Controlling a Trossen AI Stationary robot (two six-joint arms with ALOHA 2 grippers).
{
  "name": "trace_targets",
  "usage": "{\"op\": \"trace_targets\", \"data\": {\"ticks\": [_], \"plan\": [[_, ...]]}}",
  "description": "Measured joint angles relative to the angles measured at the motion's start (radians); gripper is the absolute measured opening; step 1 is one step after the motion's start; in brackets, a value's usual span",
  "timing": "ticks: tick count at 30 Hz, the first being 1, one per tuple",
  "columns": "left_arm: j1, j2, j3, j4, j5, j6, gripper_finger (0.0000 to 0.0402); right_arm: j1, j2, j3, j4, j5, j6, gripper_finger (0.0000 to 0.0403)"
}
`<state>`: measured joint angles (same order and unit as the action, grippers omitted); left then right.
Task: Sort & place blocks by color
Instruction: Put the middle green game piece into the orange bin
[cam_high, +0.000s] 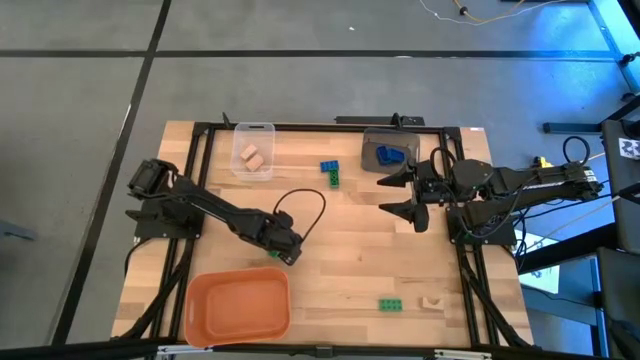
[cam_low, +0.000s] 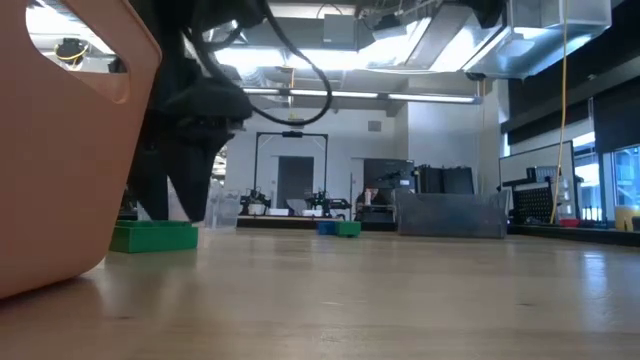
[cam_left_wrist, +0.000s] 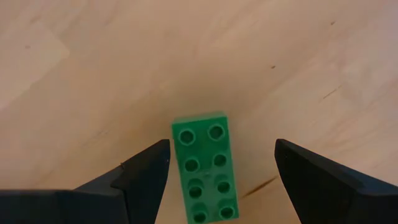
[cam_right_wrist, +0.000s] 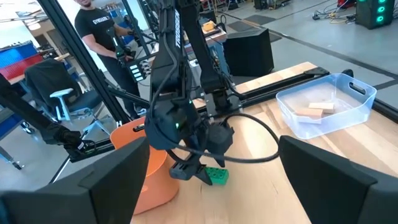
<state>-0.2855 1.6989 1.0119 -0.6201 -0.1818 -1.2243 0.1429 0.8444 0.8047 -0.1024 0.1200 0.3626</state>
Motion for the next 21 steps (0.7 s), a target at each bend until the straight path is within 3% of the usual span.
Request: {"op": "trace_targets", "data": {"ticks": [13,16,21], "plan": [[-0.003,0.076,0.002,0.003,0.032,0.006,0.0267,0.000,0.000,0.000,0.000,0.000,0.000,0.0357],[-0.003,0.077,0.002,-0.001,0.036,0.020,0.0230,0.000,0.000,0.000,-0.001,0.000,0.004,0.0357],[0.028,0.055,-0.001,-0.002,0.053,0.114,0.0127,0.000,0.000,0.000,-0.001,0.000,0.026,0.0357]]}}
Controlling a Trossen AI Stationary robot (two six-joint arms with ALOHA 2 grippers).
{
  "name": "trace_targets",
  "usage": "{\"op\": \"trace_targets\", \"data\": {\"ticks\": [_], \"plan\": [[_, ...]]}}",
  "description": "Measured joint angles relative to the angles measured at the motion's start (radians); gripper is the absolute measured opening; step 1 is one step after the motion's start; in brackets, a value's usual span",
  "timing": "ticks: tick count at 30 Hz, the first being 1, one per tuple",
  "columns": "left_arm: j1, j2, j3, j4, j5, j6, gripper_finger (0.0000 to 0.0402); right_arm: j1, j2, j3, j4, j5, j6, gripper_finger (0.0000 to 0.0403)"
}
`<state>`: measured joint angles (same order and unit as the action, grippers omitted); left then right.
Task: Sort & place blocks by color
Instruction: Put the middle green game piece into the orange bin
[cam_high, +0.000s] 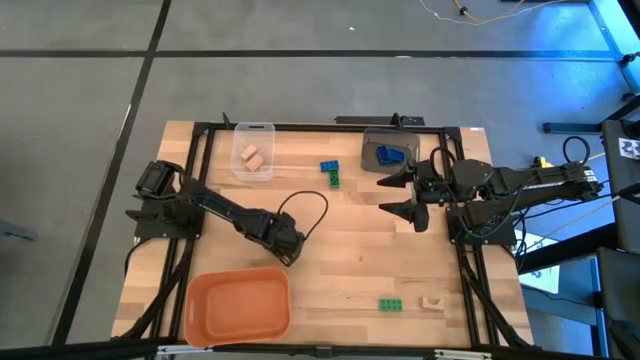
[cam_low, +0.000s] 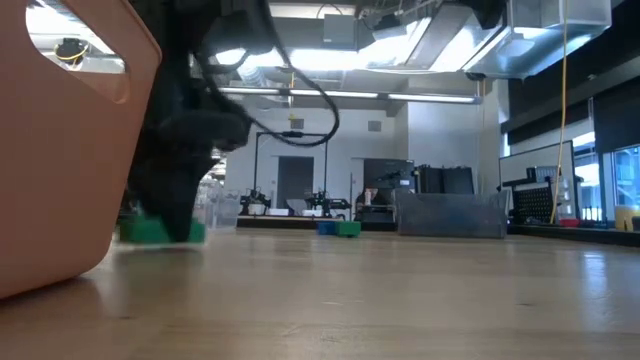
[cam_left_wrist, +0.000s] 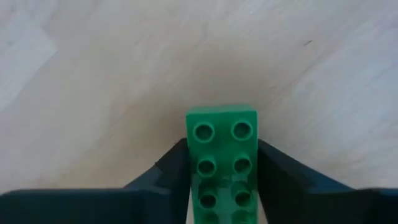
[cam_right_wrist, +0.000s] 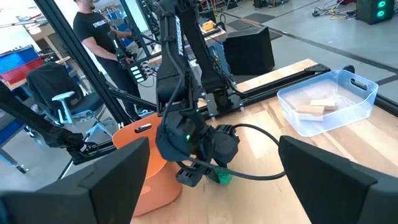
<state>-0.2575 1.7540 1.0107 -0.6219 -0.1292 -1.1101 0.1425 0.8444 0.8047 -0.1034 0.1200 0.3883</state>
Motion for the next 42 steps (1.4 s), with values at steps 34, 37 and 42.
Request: {"op": "trace_targets", "data": {"ticks": [34,37,42], "plan": [[0.112,-0.592,-0.433,1.451,-0.149,0.712,0.0127,0.000,0.078,0.000,0.010,0.001,0.027,0.0357],[0.114,-0.601,-0.431,1.445,-0.160,0.725,0.0127,0.000,0.079,0.000,0.010,0.001,0.027,0.0357],[0.121,-0.601,-0.428,1.445,-0.158,0.727,0.0127,0.000,0.079,0.000,0.012,0.000,0.027,0.0357]]}}
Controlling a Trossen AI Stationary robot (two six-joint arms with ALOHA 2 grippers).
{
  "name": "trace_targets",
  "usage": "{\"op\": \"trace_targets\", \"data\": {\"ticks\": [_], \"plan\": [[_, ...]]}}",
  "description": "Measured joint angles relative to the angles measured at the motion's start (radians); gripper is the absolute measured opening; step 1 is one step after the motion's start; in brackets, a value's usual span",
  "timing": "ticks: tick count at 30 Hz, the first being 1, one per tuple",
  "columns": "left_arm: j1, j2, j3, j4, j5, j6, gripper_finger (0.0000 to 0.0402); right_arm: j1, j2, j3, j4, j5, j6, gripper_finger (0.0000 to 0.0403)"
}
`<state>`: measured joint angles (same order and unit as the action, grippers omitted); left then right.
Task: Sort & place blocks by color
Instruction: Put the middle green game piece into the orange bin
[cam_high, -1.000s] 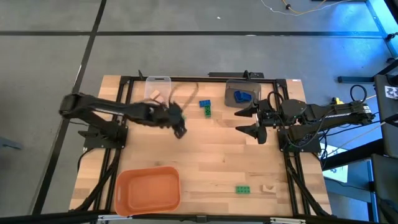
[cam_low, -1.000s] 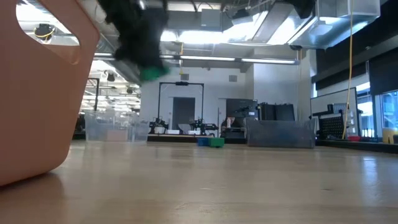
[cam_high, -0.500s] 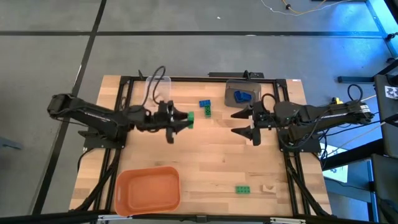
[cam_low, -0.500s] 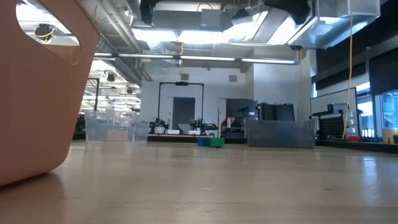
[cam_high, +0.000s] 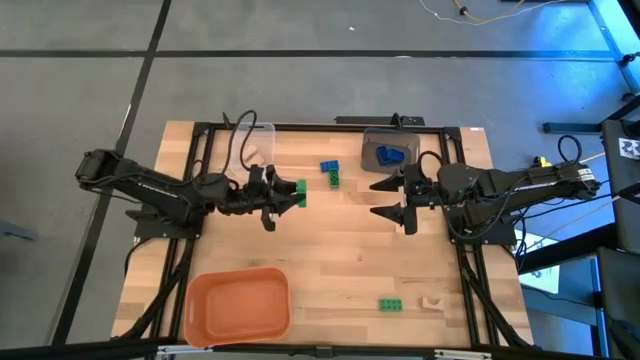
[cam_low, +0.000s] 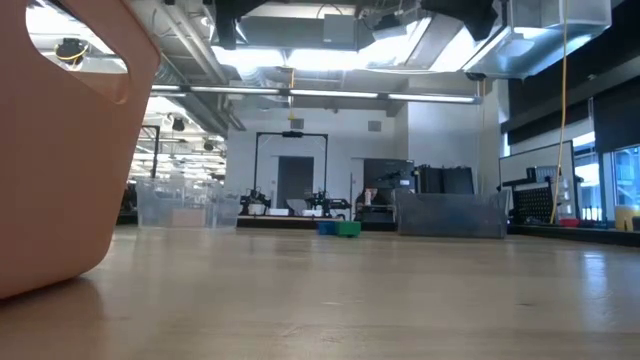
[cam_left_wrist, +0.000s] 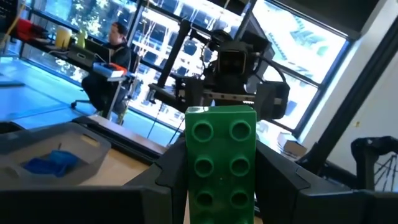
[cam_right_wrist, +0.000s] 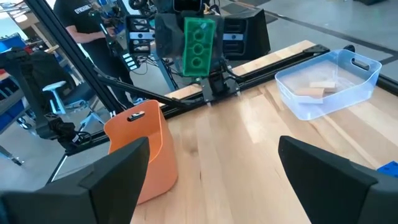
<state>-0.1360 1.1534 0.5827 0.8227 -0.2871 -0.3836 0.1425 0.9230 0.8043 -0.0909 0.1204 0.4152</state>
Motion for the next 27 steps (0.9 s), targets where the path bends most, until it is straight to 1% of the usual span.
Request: {"op": "trace_targets", "data": {"ticks": [4,12,27], "plan": [[-0.003,0.000,0.000,0.000,0.002,0.000,0.0127,0.000,0.000,0.000,0.030,-0.015,-0.002,0.0357],[-0.002,0.000,0.000,0.000,0.002,0.001,0.0127,0.000,0.000,0.000,0.030,-0.017,-0.003,0.0357],[-0.002,0.000,0.000,-0.002,0.035,0.002,0.0127,0.000,0.000,0.000,0.028,-0.017,-0.004,0.0357]]}}
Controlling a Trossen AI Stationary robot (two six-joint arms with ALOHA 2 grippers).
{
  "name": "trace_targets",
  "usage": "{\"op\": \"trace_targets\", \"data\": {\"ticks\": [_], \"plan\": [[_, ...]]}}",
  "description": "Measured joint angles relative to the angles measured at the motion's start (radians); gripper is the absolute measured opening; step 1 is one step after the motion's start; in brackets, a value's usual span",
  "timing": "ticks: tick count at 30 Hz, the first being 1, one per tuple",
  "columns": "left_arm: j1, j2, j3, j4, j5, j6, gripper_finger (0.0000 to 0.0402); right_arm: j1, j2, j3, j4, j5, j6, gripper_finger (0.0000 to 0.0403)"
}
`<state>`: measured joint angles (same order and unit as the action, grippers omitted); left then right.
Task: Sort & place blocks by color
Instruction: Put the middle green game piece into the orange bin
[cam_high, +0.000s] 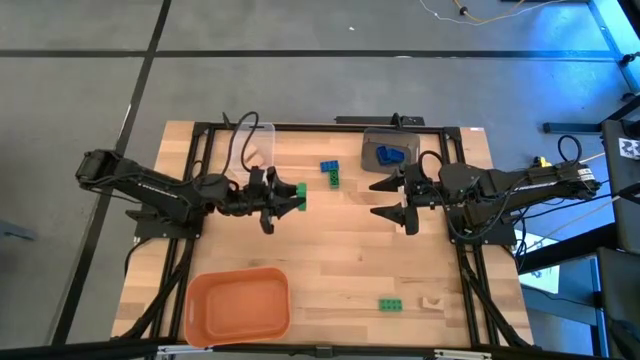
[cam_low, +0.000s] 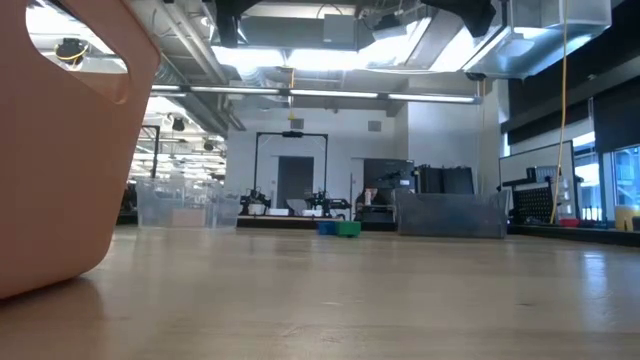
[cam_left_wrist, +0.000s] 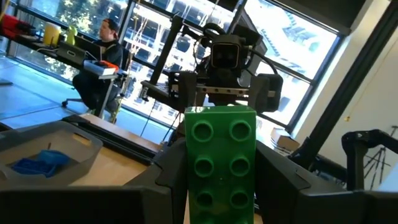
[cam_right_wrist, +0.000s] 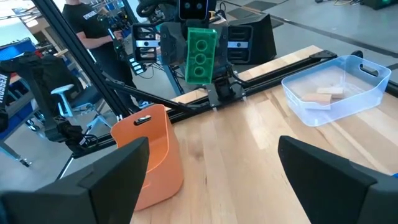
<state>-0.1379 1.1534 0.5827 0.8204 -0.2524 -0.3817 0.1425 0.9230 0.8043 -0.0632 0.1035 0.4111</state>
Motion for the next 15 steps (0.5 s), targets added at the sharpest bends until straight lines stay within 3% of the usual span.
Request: {"op": "trace_targets", "data": {"ticks": [15], "plan": [[0.000,0.000,0.001,0.000,0.034,0.000,0.0127,0.000,0.000,0.000,0.000,0.000,0.030,0.0357]]}}
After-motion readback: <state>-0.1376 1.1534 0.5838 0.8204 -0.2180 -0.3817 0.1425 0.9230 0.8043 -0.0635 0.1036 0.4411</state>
